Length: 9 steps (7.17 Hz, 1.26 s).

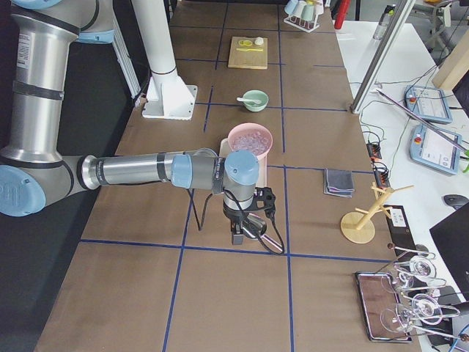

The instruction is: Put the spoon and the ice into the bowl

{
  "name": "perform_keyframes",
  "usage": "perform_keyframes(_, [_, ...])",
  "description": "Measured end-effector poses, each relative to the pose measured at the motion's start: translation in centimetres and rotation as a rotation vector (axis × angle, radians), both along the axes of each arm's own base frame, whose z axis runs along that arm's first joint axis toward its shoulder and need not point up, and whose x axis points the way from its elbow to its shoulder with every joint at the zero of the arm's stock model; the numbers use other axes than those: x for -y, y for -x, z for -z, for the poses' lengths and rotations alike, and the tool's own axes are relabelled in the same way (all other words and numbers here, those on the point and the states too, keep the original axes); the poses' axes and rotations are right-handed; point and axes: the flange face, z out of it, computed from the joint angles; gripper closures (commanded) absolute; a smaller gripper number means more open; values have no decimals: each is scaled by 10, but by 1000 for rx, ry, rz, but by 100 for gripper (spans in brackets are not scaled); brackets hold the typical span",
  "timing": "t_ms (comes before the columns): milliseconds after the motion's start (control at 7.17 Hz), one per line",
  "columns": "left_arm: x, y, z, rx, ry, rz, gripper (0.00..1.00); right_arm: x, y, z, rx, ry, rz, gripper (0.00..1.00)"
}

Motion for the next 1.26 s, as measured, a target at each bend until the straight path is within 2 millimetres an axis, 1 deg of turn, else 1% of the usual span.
perform_keyframes(279, [-5,2,-14,1,35,-2,0,0,1,-1,11,7,-5,1])
perform_keyframes(419, [-8,9,-23,0,39,8,0,-1,1,-2,13,10,-6,1])
perform_keyframes(558, [-11,22,-28,9,27,29,0,-1,1,-4,18,16,-6,0])
perform_keyframes(698, [-15,31,-33,42,27,44,0,-2,2,-6,28,21,-6,0])
perform_keyframes(837, [-17,36,-37,76,34,54,0,-3,2,-8,34,20,-4,0])
perform_keyframes(1256, [-20,37,-40,93,46,59,0,-3,2,-9,27,12,2,1])
